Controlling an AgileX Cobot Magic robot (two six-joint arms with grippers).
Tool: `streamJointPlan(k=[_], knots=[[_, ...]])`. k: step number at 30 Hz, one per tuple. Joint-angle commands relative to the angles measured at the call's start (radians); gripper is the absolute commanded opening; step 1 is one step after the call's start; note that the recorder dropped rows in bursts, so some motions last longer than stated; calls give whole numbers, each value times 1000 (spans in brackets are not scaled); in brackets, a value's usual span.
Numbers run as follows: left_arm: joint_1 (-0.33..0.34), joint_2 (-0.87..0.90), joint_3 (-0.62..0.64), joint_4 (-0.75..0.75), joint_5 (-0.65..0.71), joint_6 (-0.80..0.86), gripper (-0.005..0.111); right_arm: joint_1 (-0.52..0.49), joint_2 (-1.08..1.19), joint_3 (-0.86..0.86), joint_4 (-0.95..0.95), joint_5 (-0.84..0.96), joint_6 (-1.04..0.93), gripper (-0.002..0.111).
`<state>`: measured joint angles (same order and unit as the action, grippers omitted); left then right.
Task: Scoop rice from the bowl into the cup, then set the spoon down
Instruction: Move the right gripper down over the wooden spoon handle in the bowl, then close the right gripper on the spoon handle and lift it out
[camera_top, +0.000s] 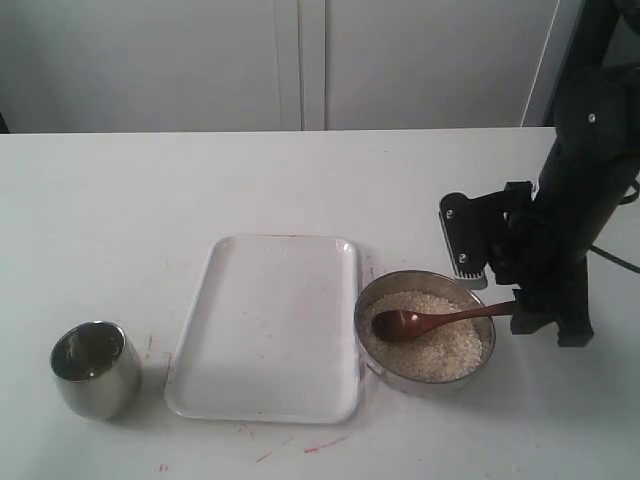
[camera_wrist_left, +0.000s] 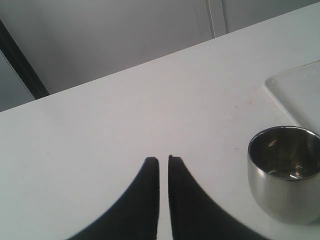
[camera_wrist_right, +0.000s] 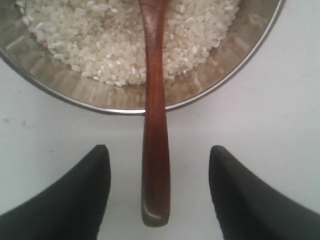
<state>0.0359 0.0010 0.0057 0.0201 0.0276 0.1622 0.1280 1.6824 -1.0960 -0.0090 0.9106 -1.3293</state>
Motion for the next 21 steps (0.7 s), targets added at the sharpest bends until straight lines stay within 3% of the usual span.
streamJointPlan(k=[1, 11, 21], knots=[[-3, -1, -6, -11, -6, -1, 14, 1, 15, 5, -9, -18, -13, 53], [-3, -1, -6, -11, -6, -1, 14, 1, 63, 5, -7, -16, -11, 51], [-3, -1, -6, -11, -6, -1, 14, 1, 63, 5, -7, -18, -9, 28]])
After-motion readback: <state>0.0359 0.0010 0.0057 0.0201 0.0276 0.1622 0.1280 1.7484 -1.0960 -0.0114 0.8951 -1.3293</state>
